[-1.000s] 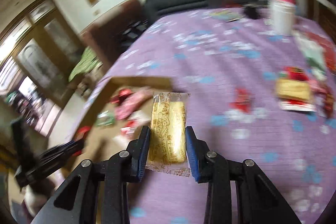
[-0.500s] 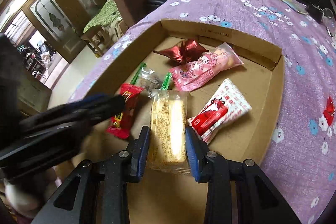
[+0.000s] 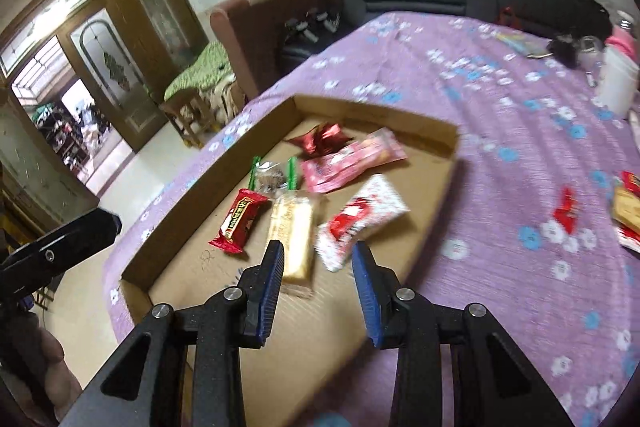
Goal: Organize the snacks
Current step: 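Carry both bars into the cardboard box and open both tools, then grasp the gold biscuit packet with the right tool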
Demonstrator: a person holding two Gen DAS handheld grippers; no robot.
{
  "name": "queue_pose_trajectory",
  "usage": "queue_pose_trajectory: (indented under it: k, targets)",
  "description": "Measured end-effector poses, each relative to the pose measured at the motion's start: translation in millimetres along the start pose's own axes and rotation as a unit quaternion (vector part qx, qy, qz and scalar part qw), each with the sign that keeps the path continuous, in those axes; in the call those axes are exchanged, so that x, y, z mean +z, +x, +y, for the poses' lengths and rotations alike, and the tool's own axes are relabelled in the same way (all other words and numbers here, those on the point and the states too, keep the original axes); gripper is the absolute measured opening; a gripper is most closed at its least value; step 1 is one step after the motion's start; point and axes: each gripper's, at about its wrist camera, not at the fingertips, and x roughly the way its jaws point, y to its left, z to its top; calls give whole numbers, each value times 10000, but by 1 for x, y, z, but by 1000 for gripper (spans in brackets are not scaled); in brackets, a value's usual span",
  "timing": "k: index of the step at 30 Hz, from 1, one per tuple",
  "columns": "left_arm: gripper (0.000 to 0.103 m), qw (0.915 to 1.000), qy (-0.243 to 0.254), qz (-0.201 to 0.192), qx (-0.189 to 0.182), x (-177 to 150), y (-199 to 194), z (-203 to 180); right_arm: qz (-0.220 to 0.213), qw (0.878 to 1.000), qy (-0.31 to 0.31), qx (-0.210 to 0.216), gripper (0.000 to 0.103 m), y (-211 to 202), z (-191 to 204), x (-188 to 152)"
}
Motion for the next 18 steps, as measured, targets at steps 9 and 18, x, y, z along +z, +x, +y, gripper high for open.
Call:
queue_pose_trajectory:
  k: [9,18]
  targets:
    - [79,9992,153,283,-231,-31,3,-44,-485,9961,569,-459,47,-68,-80,-32]
    - [84,9934,891,508,-521,-59,21,-114,-719,9807,1408,-1151,46,-118,-181,-61]
